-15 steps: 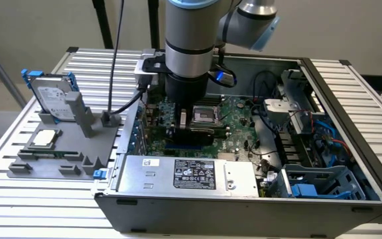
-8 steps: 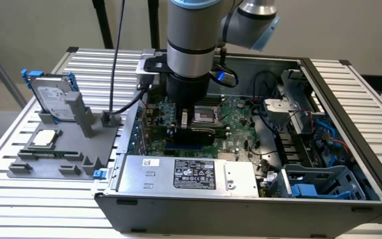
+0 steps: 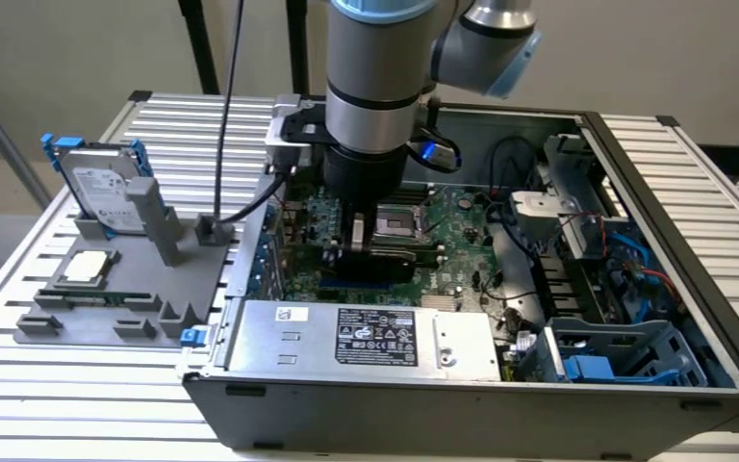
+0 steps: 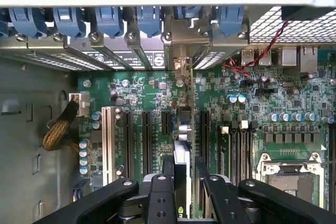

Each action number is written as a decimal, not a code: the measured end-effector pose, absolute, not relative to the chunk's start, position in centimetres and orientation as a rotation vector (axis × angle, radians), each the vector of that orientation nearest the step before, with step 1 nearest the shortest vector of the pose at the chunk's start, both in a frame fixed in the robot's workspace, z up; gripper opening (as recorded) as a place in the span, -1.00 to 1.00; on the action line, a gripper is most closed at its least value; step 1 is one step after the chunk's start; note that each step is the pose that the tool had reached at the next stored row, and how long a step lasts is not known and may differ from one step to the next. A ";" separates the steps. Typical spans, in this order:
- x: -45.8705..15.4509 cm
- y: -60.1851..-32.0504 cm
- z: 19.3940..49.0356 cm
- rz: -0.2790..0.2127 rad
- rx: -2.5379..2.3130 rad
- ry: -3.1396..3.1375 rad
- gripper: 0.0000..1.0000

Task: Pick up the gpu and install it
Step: 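Insert the gpu into the slot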

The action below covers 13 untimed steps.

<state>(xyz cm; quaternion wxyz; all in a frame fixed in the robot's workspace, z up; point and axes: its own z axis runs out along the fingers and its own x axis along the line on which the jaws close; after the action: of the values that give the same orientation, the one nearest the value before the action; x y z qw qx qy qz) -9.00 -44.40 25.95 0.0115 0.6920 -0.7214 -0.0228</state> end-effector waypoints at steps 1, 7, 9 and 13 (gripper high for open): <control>-9.0 -44.4 25.9 -0.073 2.157 -2.249 -0.47; -8.8 -44.4 25.7 -0.086 2.152 -2.244 -0.47; -8.8 -44.4 25.6 -0.092 2.153 -2.244 -0.47; -8.8 -44.4 25.7 -0.098 2.151 -2.242 -0.47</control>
<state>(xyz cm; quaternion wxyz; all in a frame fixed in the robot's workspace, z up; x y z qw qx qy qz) -8.77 -44.40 25.66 0.0165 0.6918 -0.7212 -0.0316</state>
